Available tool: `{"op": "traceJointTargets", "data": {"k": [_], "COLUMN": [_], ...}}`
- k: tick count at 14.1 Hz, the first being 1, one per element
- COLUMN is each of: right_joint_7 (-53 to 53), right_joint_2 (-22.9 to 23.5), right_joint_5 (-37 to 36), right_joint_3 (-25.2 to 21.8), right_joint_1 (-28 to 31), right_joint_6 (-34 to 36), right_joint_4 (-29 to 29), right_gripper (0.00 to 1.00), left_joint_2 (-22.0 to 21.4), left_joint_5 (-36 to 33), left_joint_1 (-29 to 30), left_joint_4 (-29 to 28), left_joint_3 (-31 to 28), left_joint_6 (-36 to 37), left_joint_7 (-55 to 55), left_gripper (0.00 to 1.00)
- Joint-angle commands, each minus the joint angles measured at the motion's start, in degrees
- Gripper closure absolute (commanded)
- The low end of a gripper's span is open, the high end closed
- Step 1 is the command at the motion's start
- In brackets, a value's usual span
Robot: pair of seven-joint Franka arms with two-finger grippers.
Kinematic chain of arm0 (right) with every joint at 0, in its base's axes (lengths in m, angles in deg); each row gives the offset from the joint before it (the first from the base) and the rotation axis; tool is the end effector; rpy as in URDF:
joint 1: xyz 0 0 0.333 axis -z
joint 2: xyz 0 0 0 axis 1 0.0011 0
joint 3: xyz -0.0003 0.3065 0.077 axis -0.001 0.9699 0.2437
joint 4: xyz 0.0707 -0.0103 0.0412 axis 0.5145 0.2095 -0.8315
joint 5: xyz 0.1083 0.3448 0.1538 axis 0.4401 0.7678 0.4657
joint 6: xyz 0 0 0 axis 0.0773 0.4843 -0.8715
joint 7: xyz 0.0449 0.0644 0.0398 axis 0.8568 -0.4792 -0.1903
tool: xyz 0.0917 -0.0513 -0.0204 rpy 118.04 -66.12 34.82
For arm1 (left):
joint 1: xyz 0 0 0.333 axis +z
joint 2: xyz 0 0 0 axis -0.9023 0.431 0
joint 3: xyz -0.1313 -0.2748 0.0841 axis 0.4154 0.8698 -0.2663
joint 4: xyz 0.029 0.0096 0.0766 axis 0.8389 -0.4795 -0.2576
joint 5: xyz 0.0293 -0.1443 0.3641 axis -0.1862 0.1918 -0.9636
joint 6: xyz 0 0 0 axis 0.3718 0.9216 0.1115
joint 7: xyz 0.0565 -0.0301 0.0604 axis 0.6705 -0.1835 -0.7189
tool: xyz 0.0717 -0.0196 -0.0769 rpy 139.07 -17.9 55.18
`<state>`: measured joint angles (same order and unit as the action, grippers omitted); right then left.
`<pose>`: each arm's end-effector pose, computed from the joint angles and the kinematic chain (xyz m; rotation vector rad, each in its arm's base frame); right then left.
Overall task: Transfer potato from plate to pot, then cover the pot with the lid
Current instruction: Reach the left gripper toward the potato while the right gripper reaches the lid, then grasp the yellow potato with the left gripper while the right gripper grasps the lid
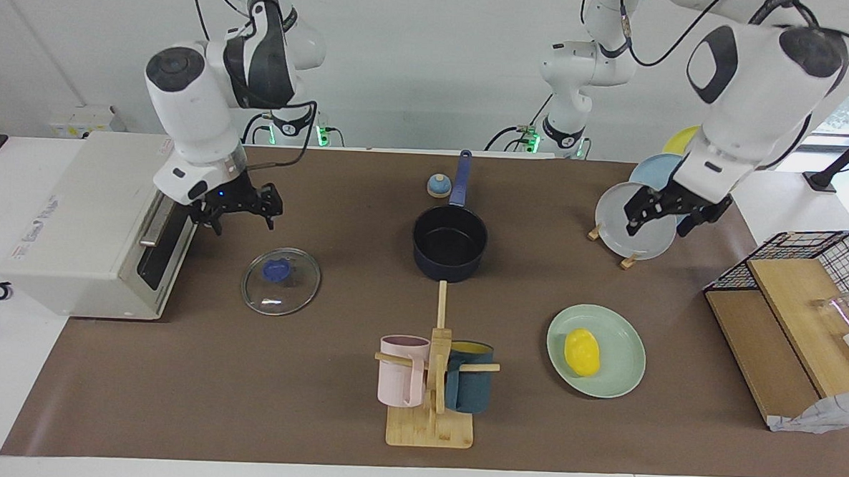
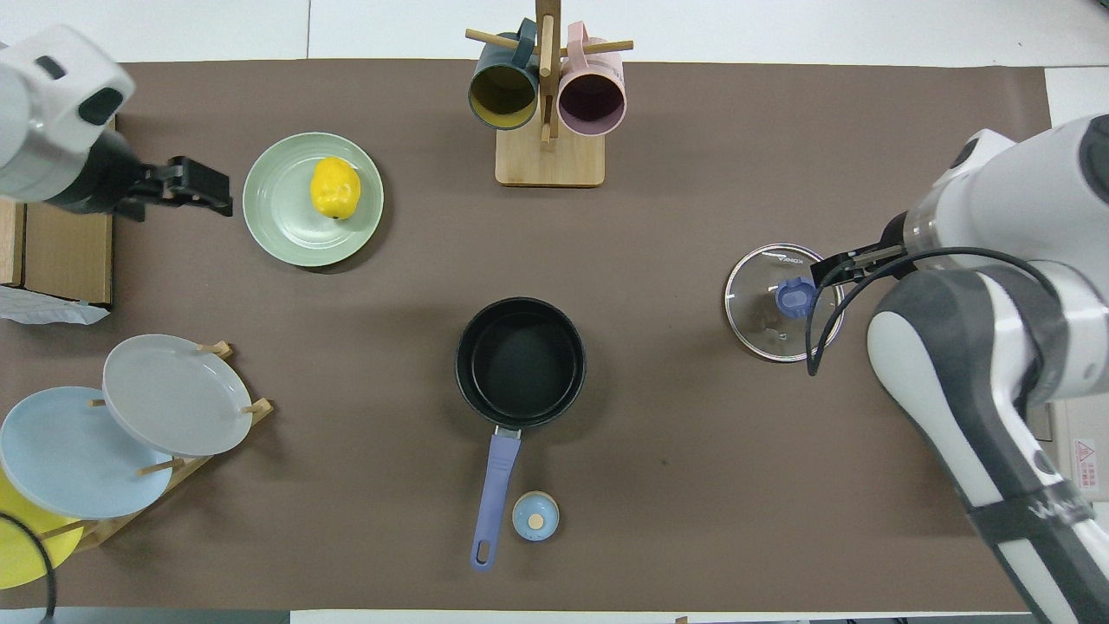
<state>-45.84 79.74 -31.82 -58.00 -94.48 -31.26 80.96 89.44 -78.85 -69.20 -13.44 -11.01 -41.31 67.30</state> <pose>0.5724 0.0539 0.4447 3.1004 0.2974 0.0263 0.6345 -0.1003 0.5402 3.0837 -0.0825 0.0182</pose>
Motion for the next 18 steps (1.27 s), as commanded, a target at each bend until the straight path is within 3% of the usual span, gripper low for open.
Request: {"op": "traceJointTargets", "data": {"k": [1, 3, 5, 11, 14, 15, 17, 18], "right_joint_7": [-0.41, -0.15, -0.06, -0.15, -0.67, -1.37, -2.87, -3.05], "right_joint_2": [1.59, 4.4, 6.78, 8.02, 8.55, 8.55, 8.46, 8.37], "right_joint_5": [0.57, 0.66, 0.84, 3.74, 3.74, 3.74, 3.74, 3.74], "right_joint_3": [0.12, 0.12, 0.2, 0.29, 0.29, 0.29, 0.2, 0.2], "right_joint_1": [0.84, 0.41, 0.32, -1.26, -1.18, -1.18, -1.09, -1.0], "right_joint_6": [-10.8, -13.19, -15.56, -16.54, -16.45, -16.45, -16.54, -16.54], "right_joint_4": [7.35, 7.36, 7.36, 7.36, 7.45, 7.54, 7.89, 8.32], "right_gripper": [0.0, 0.0, 0.0, 0.0, 0.0, 0.0, 0.0, 0.02], "left_joint_2": [17.6, 22.71, 24.93, 21.42, 21.15, 21.15, 21.24, 21.24], "left_joint_5": [0.62, 0.36, -0.17, -2.19, -2.1, -2.1, -2.36, -2.28], "left_joint_1": [-1.59, -3.35, -3.35, -4.06, -4.41, -4.41, -4.06, -4.14], "left_joint_4": [15.07, 14.99, 14.2, 2.26, 1.45, 1.72, 2.16, 2.25], "left_joint_3": [-0.44, -1.06, -1.06, -1.23, -1.41, -1.41, -1.41, -1.41], "left_joint_6": [-3.33, -9.49, -12.14, -20.84, -21.2, -21.03, -20.41, -20.5], "left_joint_7": [-0.46, -0.55, -0.55, -3.36, -3.37, -3.28, -3.01, -3.1], "left_gripper": [0.0, 0.0, 0.0, 0.0, 0.03, 0.19, 1.0, 1.0]}}
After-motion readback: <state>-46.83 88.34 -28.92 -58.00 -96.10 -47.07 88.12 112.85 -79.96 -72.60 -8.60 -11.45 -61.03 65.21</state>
